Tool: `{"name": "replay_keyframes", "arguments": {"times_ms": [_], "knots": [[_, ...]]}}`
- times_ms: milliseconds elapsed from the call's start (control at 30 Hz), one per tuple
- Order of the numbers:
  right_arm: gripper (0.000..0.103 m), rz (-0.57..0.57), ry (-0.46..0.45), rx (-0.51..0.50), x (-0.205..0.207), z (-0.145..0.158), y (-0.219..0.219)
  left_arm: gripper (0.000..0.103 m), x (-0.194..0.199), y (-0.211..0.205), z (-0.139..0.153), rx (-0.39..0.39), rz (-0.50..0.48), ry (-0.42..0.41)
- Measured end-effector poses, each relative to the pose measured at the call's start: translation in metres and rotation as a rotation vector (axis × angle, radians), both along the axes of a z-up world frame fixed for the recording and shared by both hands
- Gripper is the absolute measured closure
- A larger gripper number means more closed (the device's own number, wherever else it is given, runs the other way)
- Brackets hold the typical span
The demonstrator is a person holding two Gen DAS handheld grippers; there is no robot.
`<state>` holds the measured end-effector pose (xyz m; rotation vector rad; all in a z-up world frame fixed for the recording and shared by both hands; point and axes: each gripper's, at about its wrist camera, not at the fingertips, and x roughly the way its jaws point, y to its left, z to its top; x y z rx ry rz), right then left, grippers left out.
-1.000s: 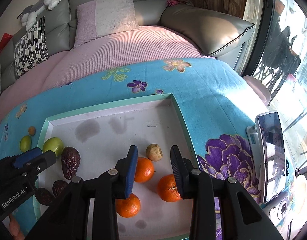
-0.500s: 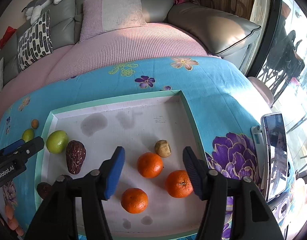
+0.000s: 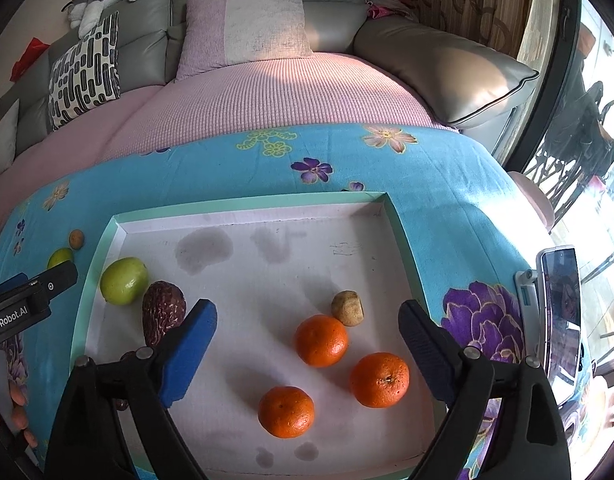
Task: Organize fruits
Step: 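Open the left tool to drop the date while the right tool releases the brown fruit in the tray, then move both open tools back from the tray toward the green pear and brown fruit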
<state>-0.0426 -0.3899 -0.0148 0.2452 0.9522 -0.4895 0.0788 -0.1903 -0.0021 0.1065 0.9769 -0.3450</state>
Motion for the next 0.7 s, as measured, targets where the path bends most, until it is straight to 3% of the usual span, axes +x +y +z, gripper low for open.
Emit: {"name": "replay_keyframes", "arguments": {"times_ms": [267,700], "knots": [[0.007,0.011,-0.014,-0.012,0.006,0.004,0.007,0.0,0.004,0.014,0.006,0.016,0.017,-0.037],[0.007,0.149,-0.053,-0.06,0.032,0.012,0.054,0.0,0.021,0.058,0.013,0.018,0.042,-0.093]]}}
